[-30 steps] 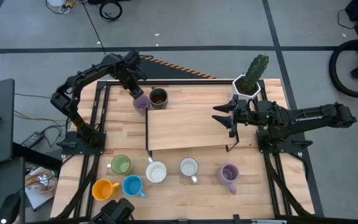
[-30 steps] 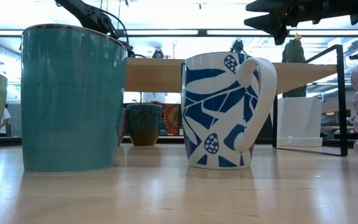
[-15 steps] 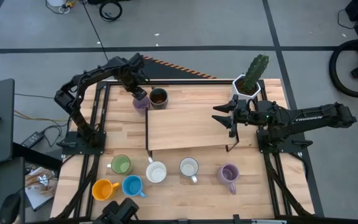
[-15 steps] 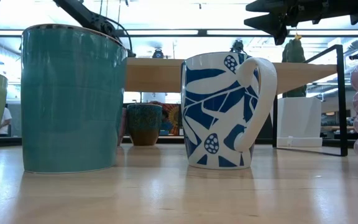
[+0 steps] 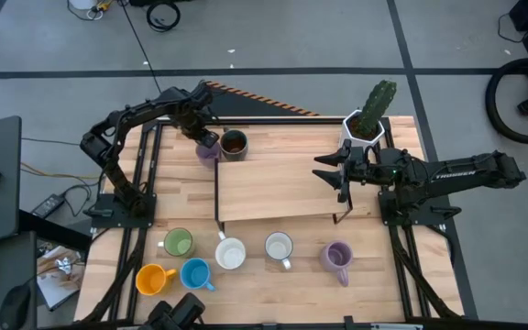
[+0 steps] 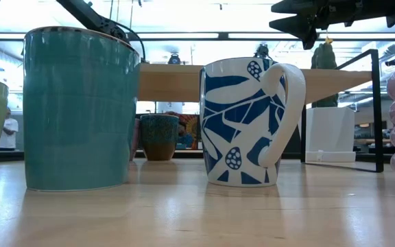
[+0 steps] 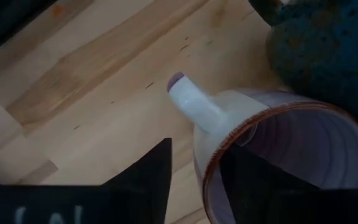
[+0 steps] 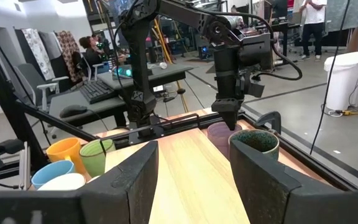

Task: Place coffee mugs
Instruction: Put the top purple mug on the shelf

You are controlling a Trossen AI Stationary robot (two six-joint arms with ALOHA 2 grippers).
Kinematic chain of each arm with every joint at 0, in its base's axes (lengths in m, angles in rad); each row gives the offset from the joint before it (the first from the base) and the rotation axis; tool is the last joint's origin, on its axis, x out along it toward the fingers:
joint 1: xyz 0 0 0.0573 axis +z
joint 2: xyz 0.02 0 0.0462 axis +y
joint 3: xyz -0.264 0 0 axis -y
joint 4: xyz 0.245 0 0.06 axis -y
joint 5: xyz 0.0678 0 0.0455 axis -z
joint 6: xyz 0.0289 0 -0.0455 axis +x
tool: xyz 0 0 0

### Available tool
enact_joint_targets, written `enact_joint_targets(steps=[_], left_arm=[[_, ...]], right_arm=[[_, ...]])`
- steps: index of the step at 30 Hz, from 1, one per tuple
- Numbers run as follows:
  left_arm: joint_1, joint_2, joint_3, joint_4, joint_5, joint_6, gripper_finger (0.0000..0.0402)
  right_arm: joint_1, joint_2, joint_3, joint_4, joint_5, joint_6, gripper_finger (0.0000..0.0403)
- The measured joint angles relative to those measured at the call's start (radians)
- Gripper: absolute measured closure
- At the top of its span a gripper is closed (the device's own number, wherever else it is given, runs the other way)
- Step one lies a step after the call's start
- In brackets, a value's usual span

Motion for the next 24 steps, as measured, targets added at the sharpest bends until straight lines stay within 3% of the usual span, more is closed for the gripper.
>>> enact_joint_targets(steps=[13, 24], left_arm=[[-0.018, -0.001, 0.000, -0.003, -0.005, 0.038, 0.0369], [-0.042, -0.004, 0.001, -0.006, -0.016, 0.080, 0.0379]], right_arm=[[0.000, 0.000, 0.000, 0.000, 0.000, 0.000, 0.0199], [0.000, 0.000, 0.000, 0.000, 0.000, 0.000, 0.0199]])
